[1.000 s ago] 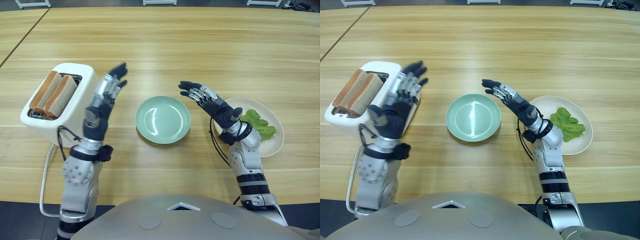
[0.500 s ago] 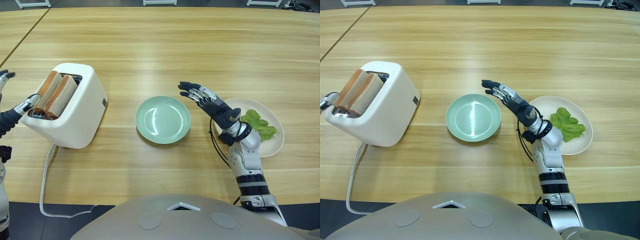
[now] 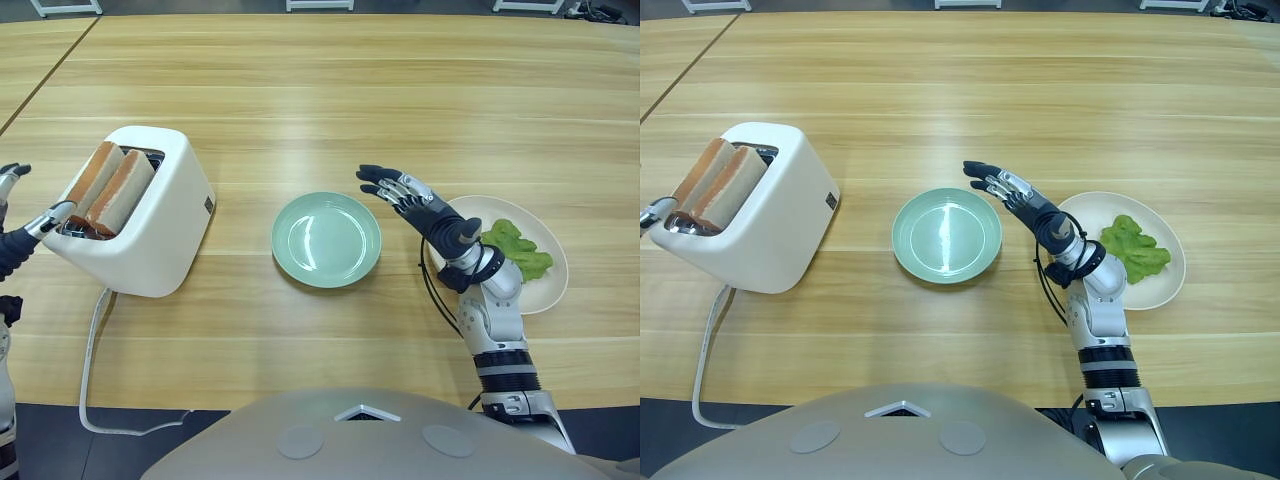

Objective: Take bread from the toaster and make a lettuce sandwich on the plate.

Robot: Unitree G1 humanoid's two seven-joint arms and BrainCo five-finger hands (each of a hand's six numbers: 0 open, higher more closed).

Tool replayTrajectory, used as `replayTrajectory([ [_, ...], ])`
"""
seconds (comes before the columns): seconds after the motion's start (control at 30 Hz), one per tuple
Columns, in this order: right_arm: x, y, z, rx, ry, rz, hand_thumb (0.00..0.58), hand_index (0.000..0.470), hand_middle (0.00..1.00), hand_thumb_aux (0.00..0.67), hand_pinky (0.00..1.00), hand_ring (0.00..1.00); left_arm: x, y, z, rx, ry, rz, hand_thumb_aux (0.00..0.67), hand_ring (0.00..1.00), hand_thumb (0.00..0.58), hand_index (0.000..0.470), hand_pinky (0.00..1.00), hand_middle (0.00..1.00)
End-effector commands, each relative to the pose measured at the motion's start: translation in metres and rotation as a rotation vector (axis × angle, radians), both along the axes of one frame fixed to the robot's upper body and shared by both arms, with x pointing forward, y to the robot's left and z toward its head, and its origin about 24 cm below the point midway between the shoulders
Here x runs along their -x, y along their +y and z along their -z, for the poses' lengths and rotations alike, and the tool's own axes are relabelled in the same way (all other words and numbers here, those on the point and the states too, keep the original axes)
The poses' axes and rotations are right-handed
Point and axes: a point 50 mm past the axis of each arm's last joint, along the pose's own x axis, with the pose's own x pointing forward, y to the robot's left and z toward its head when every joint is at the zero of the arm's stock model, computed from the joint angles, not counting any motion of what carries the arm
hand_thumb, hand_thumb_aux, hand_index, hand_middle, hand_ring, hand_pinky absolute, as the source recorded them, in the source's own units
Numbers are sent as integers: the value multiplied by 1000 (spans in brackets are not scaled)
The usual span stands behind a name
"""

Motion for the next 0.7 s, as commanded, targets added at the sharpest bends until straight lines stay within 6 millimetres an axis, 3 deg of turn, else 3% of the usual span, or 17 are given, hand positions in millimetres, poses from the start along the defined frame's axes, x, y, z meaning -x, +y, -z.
replayTrajectory([
  [0.03, 0, -2, -2, 4, -8, 7, 0, 0, 0, 0, 0, 0, -4, -3, 6, 15, 16, 20, 321, 0, 422, 225, 0, 0],
  [0.47, 0, 0, -3, 5, -11, -3, 0, 0, 0, 0, 0, 0, -6, -11, 14, 44, 32, 49, 363, 0, 458, 254, 0, 0],
  [0.53, 0, 0, -3, 6, -11, -4, 0, 0, 0, 0, 0, 0, -7, -12, 16, 50, 36, 53, 410, 0, 493, 288, 0, 0],
  [0.57, 0, 1, -3, 6, -11, -4, 0, 0, 0, 0, 0, 0, -7, -12, 16, 52, 36, 53, 502, 0, 543, 352, 0, 0],
  [0.6, 0, 1, -3, 6, -11, -5, 0, 0, 0, 0, 0, 0, -7, -13, 16, 54, 35, 54, 544, 0, 559, 382, 0, 0],
  [0.63, 0, 1, -3, 6, -11, -5, 0, 0, 0, 0, 0, 0, -7, -13, 16, 57, 31, 58, 670, 0, 580, 470, 0, 0],
  [0.7, 0, 1, -3, 7, -12, -5, 0, 0, 0, 0, 0, 0, -8, -14, 15, 61, 16, 63, 670, 0, 580, 470, 0, 0],
])
